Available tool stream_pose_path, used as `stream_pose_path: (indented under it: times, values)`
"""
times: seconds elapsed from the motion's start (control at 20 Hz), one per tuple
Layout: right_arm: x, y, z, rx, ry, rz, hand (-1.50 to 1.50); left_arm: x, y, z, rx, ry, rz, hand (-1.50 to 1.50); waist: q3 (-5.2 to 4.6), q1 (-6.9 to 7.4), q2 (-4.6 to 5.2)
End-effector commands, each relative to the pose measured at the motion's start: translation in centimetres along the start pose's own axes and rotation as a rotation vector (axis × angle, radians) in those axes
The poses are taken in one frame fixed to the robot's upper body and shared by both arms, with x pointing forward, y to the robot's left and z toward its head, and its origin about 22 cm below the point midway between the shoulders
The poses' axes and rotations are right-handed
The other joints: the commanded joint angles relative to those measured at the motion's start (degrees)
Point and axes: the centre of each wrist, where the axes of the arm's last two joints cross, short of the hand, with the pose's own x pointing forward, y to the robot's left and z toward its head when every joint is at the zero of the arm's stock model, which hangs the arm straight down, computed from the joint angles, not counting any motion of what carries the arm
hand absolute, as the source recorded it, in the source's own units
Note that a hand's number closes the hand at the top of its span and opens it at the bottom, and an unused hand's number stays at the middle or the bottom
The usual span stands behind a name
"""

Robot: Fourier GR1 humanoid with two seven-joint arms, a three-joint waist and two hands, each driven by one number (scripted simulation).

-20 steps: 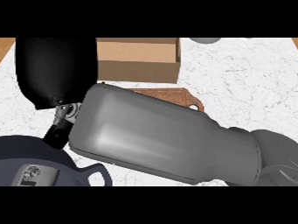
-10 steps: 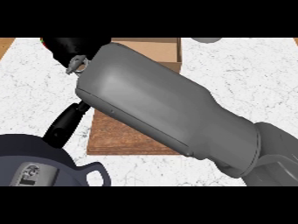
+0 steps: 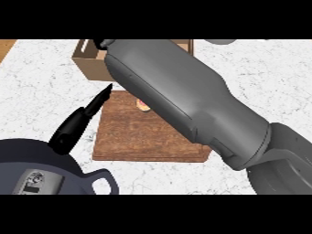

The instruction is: Pick the tomato from the cutting board and place it in the cardboard box

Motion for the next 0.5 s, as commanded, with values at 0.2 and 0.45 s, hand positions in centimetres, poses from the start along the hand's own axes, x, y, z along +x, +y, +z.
stream_pose_path:
  times: [0.2, 0.45]
  values:
    - [-4.7, 3.8, -1.8, 0.016, 0.038, 0.087, 1.5, 0.1, -2.2, -0.5, 0.008, -0.025, 0.1, 0.0, -0.81, 1.08, 0.71]
    - [-6.5, 4.6, -2.3, 0.096, 0.142, 0.009, 1.5, 1.6, -2.5, -1.8, -0.007, -0.037, 0.085, 0.0, -0.75, 2.0, 0.96]
